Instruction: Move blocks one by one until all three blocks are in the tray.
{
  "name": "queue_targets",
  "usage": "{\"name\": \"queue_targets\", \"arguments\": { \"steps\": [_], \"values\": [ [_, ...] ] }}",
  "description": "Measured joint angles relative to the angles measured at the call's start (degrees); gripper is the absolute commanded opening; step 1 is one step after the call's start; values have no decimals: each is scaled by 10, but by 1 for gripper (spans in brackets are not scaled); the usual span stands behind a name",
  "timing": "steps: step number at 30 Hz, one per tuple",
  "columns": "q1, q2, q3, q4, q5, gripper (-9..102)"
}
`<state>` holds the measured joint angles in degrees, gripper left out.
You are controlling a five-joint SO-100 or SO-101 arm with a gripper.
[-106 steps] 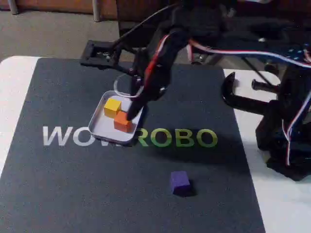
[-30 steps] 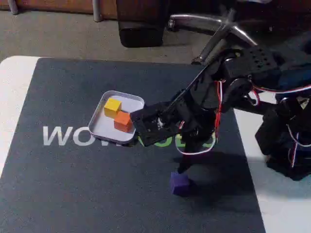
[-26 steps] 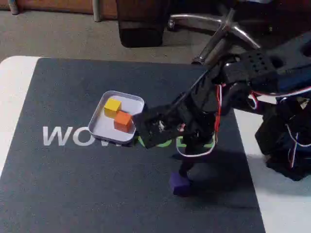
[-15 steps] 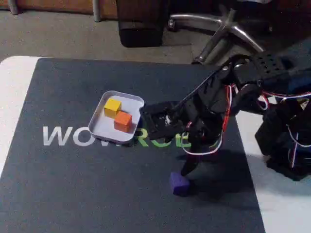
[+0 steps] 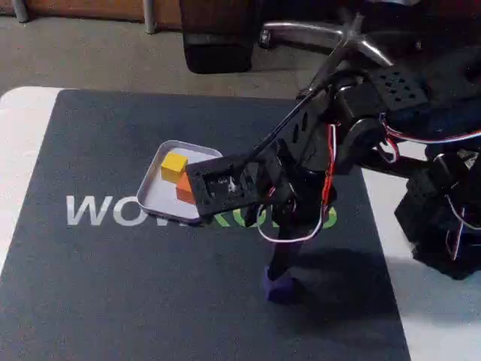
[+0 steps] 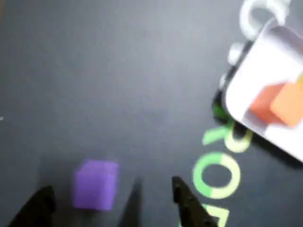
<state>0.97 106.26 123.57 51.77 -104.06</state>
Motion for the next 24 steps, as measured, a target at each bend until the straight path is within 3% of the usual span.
{"name": "queue_targets", "arguments": {
  "steps": [24],
  "values": [
    [30,20,63,13,-25,28]
  ]
}}
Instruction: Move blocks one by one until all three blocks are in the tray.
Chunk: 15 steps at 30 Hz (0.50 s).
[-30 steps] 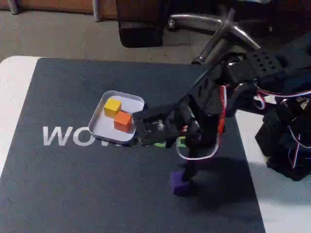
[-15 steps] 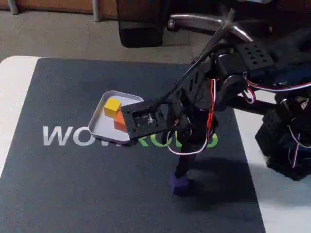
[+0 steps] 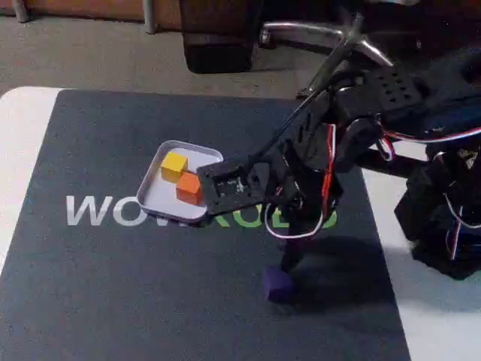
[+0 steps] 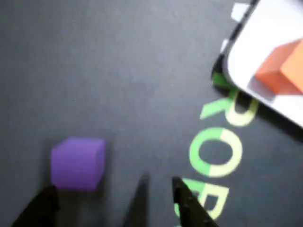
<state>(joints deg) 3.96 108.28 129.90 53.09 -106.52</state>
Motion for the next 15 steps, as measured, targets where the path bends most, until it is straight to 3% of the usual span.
{"name": "queue_targets", "arguments": {
  "steps": [15],
  "values": [
    [-41,-47,-17,7,-21,27]
  ]
}}
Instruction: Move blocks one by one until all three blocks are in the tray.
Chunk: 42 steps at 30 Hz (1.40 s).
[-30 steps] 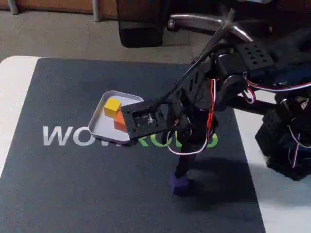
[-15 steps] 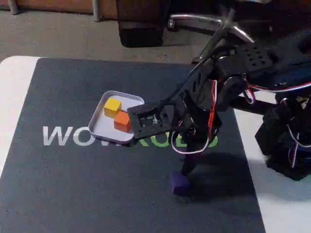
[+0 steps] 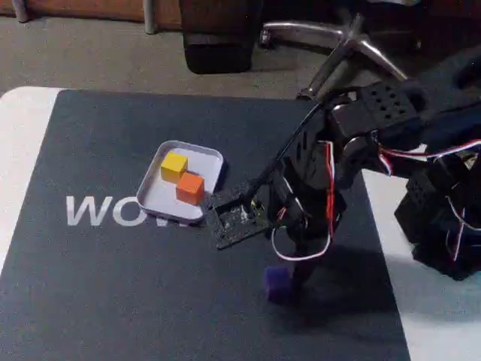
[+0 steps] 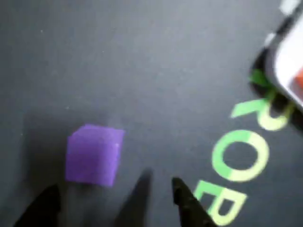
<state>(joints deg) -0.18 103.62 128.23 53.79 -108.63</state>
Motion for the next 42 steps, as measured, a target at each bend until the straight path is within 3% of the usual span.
{"name": "queue_targets", "arguments": {
  "steps": [22,35,42],
  "values": [
    [-22,-132,-84,9,47,17],
    [-4,-139,-98,26,73,0],
    [26,-139,-123,27,134,-8]
  ]
}}
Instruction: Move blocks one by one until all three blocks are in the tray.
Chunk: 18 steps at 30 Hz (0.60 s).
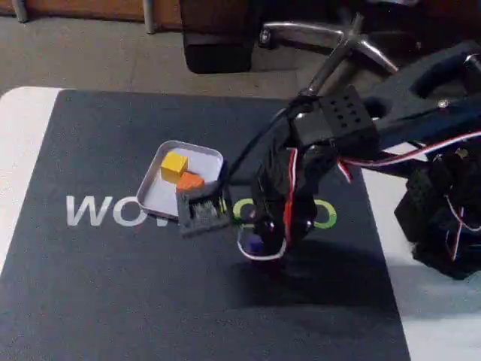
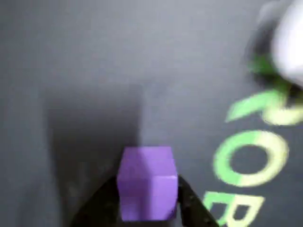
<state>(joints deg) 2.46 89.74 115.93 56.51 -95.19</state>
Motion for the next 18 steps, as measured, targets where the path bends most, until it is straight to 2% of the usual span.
{"name": "queue_targets", "arguments": {
  "steps": [18],
  "values": [
    [163,0,-149,-3,165,-8]
  ]
}}
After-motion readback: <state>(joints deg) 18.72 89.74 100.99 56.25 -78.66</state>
